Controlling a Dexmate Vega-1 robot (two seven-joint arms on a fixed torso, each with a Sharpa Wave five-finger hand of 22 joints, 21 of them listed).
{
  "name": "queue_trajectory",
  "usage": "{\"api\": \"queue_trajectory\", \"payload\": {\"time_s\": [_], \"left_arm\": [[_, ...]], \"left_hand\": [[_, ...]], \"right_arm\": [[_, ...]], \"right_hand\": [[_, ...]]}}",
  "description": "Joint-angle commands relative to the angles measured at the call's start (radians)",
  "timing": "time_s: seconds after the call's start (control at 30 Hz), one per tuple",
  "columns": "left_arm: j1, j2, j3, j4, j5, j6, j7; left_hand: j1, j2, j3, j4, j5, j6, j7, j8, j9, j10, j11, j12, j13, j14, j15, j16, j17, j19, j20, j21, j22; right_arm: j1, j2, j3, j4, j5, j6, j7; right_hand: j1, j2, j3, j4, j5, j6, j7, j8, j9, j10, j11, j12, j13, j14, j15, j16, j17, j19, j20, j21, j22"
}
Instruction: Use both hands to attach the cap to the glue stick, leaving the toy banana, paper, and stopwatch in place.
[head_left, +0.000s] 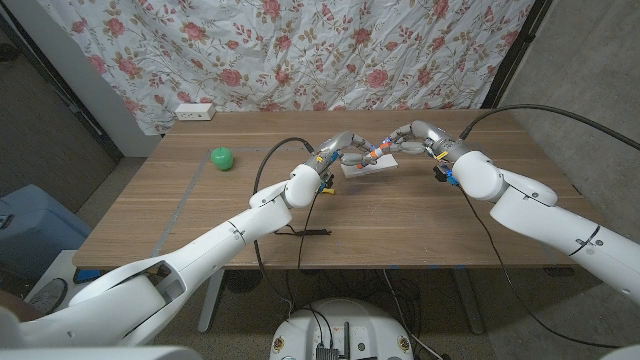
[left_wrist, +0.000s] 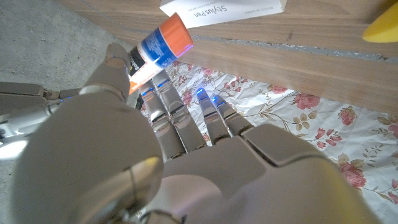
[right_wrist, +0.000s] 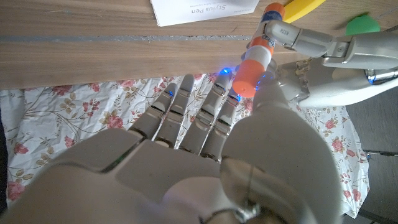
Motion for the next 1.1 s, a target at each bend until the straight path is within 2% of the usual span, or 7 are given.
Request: {"api": "queue_trajectory", "payload": {"time_s": [0.03, 1.1], "left_arm": [[-0.002, -0.002, 0.002, 0.002, 0.0, -0.002, 0.002], [0.005, -0.001, 0.002, -0.005, 0.004, -0.003, 0.008]], "left_hand": [[-0.009, 0.063, 0.0, 0.006, 0.007, 0.068, 0.003, 0.006, 0.008, 0.003, -0.008, 0.008, 0.004, 0.002, -0.143, 0.0, 0.002, 0.006, -0.001, 0.001, 0.003], [-0.008, 0.064, 0.0, 0.006, 0.007, 0.067, 0.004, 0.006, 0.008, 0.003, -0.008, 0.008, 0.004, 0.003, -0.144, 0.0, 0.002, 0.007, -0.001, 0.001, 0.003]], "right_arm": [[-0.001, 0.001, 0.0, -0.001, 0.002, -0.006, -0.001], [-0.02, -0.005, 0.01, -0.026, 0.008, -0.022, -0.019]], "right_hand": [[0.004, 0.005, -0.003, -0.001, 0.0, 0.005, -0.002, 0.005, 0.005, -0.004, -0.001, 0.002, 0.002, 0.001, -0.15, 0.0, 0.001, 0.0, -0.001, -0.001, 0.001], [0.0, 0.007, -0.008, 0.0, -0.001, 0.007, -0.002, 0.003, 0.005, -0.001, -0.001, 0.003, 0.002, 0.002, -0.15, -0.003, -0.001, 0.001, 0.001, -0.001, 0.001]]}}
